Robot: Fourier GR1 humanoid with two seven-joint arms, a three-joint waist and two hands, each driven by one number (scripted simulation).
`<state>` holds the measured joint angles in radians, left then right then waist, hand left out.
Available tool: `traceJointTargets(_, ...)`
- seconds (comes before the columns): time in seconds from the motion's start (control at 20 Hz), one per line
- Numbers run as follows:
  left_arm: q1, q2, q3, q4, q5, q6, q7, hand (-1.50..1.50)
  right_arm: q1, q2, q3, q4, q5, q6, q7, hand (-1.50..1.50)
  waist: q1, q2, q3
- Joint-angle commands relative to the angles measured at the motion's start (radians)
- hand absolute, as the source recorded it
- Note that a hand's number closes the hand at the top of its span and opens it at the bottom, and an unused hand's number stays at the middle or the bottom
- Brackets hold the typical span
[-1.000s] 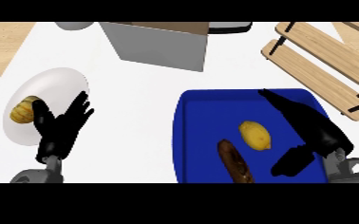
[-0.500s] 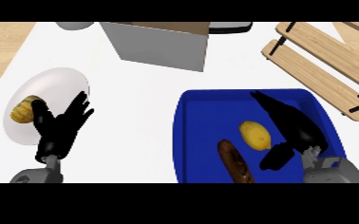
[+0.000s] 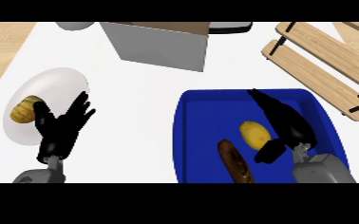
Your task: Pick the lemon from the tray and place it in the tiered shelf
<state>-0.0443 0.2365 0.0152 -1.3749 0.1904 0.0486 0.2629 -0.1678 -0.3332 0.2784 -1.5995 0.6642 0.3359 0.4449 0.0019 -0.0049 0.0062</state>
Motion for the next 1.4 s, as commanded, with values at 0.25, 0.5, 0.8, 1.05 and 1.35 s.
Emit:
traceJointTargets(0.25, 0.033, -0.002, 0.018, 0.019, -0.028, -0.036, 0.004, 0.0, -0.089, 0.064, -0.05, 0.213, 0.067, -0.067, -0.152, -1.5, 0.003, 0.005, -0.006)
traceJointTargets(0.5, 0.01, -0.023, -0.004, -0.029, -0.018, -0.015, 0.064, 0.0, -0.086, -0.022, 0.146, 0.197, 0.15, 0.116, -0.185, 1.5, 0.022, 0.005, -0.006)
traceJointTargets(0.8, 0.019, -0.032, 0.022, 0.014, -0.035, -0.022, 0.004, 0.0, -0.068, 0.061, 0.049, 0.217, 0.076, 0.042, -0.29, 1.5, 0.002, 0.005, -0.006)
traceJointTargets(1.05, 0.022, -0.045, 0.012, -0.002, -0.043, -0.021, 0.028, 0.0, 0.075, 0.08, 0.109, 0.07, 0.126, -0.063, -0.344, 1.5, -0.004, 0.004, -0.006)
traceJointTargets(1.35, -0.001, -0.033, 0.024, 0.008, -0.038, -0.018, 0.027, 0.0, -0.111, 0.283, -0.229, 0.217, 0.147, -0.275, 0.224, 1.5, -0.004, 0.015, -0.008)
